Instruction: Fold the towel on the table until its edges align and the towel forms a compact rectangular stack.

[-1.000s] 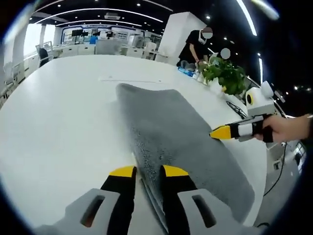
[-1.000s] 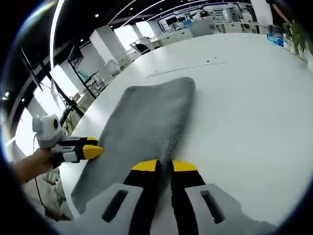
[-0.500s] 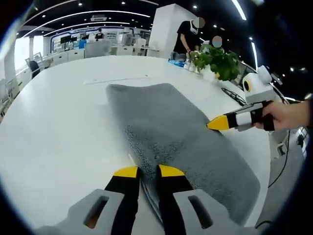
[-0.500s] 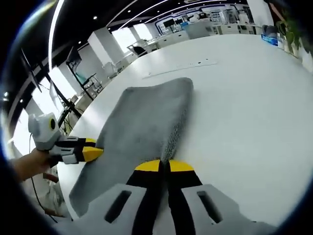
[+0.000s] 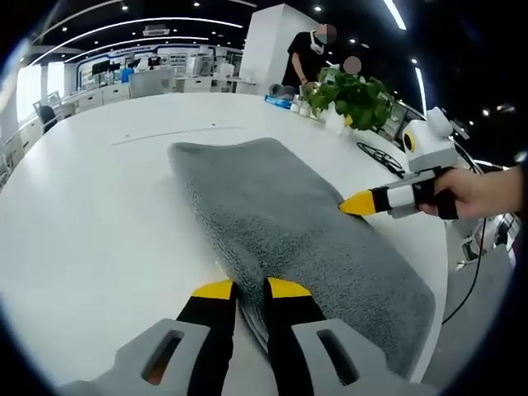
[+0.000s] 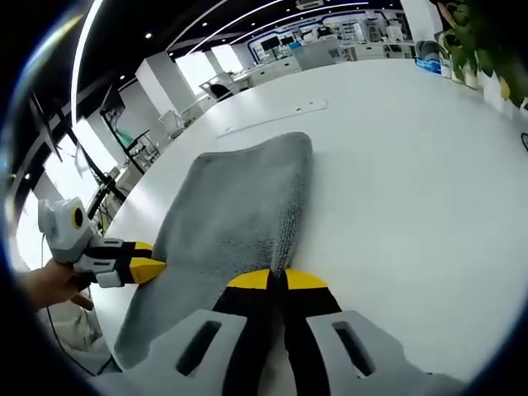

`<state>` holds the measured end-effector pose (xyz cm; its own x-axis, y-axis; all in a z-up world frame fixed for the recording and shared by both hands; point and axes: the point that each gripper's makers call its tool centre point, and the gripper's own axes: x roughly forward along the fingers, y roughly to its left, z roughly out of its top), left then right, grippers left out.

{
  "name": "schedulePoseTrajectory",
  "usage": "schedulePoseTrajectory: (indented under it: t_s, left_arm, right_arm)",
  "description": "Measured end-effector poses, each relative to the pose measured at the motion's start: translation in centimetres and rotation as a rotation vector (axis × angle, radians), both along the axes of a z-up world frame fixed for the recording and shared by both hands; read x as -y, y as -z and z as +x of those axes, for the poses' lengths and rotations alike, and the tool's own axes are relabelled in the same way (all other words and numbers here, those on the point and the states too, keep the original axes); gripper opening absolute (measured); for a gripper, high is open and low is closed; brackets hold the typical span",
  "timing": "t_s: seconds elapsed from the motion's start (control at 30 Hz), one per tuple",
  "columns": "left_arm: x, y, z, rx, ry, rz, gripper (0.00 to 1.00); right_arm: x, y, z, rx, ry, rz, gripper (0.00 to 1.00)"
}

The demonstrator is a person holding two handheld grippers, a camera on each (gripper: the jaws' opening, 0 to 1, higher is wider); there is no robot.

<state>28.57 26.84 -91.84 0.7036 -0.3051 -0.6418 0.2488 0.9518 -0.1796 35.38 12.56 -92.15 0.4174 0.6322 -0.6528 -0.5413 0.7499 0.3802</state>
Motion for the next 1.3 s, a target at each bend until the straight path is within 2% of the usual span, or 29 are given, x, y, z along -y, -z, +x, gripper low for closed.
schedulePoseTrajectory:
  t_s: [0.2, 0.33, 0.47, 0.67, 0.77, 0.87, 1.0, 1.17, 1.2, 1.3]
  left_arm:
    - [-0.1, 0.1, 0.1, -0.001, -0.004, -0.012, 0.15]
    - [-0.4, 0.0, 0.2, -0.024, -0.040, -0.051, 0.17]
    - [-0.8, -0.5, 0.2, -0.016, -0.033, -0.032, 0.23]
    - [-1.1, -1.9, 0.3, 0.007, -0.016, 0.007, 0.30]
    - [-0.8, -2.5, 0.3, 0.016, 0.017, 0.027, 0.41]
    - [-0.2, -3.2, 0.0, 0.029, 0.059, 0.058, 0.48]
    - [0.3, -3.6, -0.5, 0.031, 0.097, 0.085, 0.50]
    - [1.3, -4.3, -1.6, 0.045, 0.168, 0.133, 0.52]
    - [1.6, -4.4, -2.0, 0.052, 0.193, 0.157, 0.52]
    - [2.2, -4.5, -2.8, 0.054, 0.218, 0.165, 0.54]
  right_arm:
    - [-0.1, 0.1, 0.0, 0.009, -0.005, -0.010, 0.02]
    - [0.0, -0.2, 0.0, 0.010, 0.012, -0.015, 0.04]
    - [-0.1, -0.9, -0.1, 0.111, -0.088, -0.081, 0.06]
    - [0.3, -1.6, -0.1, 0.121, -0.093, -0.062, 0.15]
    - [0.6, -2.0, 0.0, 0.130, -0.095, -0.051, 0.19]
    - [-0.2, -3.1, -0.7, 0.134, -0.140, 0.032, 0.23]
    - [-0.2, -3.9, -1.4, 0.174, -0.196, 0.021, 0.32]
    - [-0.5, -5.1, -3.2, 0.228, -0.293, 0.006, 0.32]
    - [-0.6, -5.2, -3.4, 0.231, -0.303, 0.005, 0.32]
    - [-0.7, -5.3, -4.6, 0.235, -0.331, 0.008, 0.32]
